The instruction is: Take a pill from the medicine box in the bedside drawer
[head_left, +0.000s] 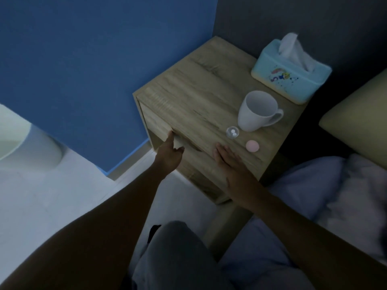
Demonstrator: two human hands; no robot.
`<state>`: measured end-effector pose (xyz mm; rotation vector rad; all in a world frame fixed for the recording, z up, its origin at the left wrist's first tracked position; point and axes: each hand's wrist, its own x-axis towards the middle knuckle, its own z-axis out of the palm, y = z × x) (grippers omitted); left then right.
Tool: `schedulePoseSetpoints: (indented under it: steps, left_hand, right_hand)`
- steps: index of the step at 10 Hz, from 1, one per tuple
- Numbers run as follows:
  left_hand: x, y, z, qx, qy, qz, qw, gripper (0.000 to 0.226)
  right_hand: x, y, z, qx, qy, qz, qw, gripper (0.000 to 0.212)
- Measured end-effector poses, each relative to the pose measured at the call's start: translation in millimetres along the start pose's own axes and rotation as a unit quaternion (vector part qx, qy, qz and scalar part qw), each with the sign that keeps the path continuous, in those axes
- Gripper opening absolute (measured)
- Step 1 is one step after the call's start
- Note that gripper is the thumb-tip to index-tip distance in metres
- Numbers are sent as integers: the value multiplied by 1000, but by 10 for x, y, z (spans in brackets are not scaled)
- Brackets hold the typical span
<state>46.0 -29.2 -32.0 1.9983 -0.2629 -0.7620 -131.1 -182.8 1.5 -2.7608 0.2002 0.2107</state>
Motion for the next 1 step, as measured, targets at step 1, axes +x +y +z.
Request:
schedulePoseSetpoints:
  steps: [1]
  left_hand:
    - [-257, 213, -115, 65, -18, 29, 997, 68]
  right_hand:
    - [25, -51, -87, 32, -6, 22, 999, 90]
